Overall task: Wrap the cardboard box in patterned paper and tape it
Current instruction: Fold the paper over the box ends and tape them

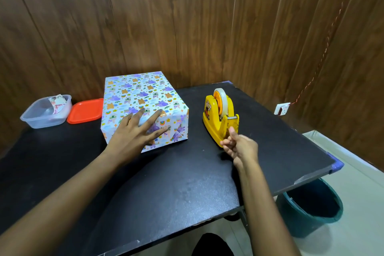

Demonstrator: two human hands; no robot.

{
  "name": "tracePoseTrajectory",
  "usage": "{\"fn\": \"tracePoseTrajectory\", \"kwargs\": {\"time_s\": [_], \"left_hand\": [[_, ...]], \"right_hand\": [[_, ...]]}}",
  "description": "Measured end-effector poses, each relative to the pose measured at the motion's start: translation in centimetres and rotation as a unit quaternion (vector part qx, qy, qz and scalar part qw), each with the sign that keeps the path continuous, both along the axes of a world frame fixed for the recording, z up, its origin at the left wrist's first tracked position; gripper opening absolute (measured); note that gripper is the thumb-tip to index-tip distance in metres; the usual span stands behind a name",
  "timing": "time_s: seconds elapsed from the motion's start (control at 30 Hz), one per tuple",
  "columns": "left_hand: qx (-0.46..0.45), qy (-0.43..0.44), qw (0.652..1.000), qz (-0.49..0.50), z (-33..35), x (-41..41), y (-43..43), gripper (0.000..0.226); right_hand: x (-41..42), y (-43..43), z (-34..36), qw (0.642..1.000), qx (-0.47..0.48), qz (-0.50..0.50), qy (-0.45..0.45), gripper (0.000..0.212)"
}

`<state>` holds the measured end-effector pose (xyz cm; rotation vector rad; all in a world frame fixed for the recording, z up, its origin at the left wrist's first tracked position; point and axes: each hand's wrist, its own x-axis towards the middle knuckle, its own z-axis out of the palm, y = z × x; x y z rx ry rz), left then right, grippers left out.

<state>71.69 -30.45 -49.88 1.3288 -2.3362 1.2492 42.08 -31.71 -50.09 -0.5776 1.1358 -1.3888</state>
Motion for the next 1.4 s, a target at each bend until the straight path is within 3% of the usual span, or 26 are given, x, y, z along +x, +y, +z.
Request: {"fn": "tracePoseTrajectory", "kwargs": {"time_s": [0.1,0.27,0.4,0.63,0.87,1.07,1.23,1.33,1.4], "left_hand": [[-0.001,-0.013,1.0,0.004,0.5,-0.4,0.0,0.081],[0.003,0.01,0.999,0.05,-0.1,-0.6,0.4,0.109],[0.011,0.019,0.996,0.081,-0.2,0.1,0.6,0.116],[0.003,0.012,0.998,0.065,0.1,0.1,0.5,0.1],[-0.019,0.015,0.999,0.045,0.1,0.2,0.5,0.099],[-0.023,0.015,0.999,0.035,0.1,0.3,0.4,0.09],[-0.012,0.052,0.997,0.05,-0.1,-0.2,0.6,0.078],[-0.012,0.053,0.995,0.079,-0.1,-0.8,0.5,0.092],[-0.011,0.055,0.994,0.089,0.0,-1.1,0.5,0.098]], "right_hand": [[-0.6,0.7,-0.4,0.996,-0.036,0.045,-0.07,0.027],[3.1,1.5,0.8,0.955,-0.11,0.247,0.124,0.018],[9.6,1.3,-0.1,0.906,-0.161,0.319,0.228,0.025],[14.1,0.3,-2.1,0.885,-0.165,0.264,0.346,0.032],[15.9,-0.2,-2.4,0.872,-0.125,0.189,0.434,0.018],[16.9,-0.7,-2.4,0.887,-0.044,0.133,0.441,0.022],[14.8,-0.2,-1.4,0.845,-0.03,0.144,0.514,0.035],[14.6,-0.3,-1.5,0.796,-0.036,0.148,0.586,0.036],[14.7,-0.4,-1.6,0.782,-0.039,0.15,0.604,0.036]]}}
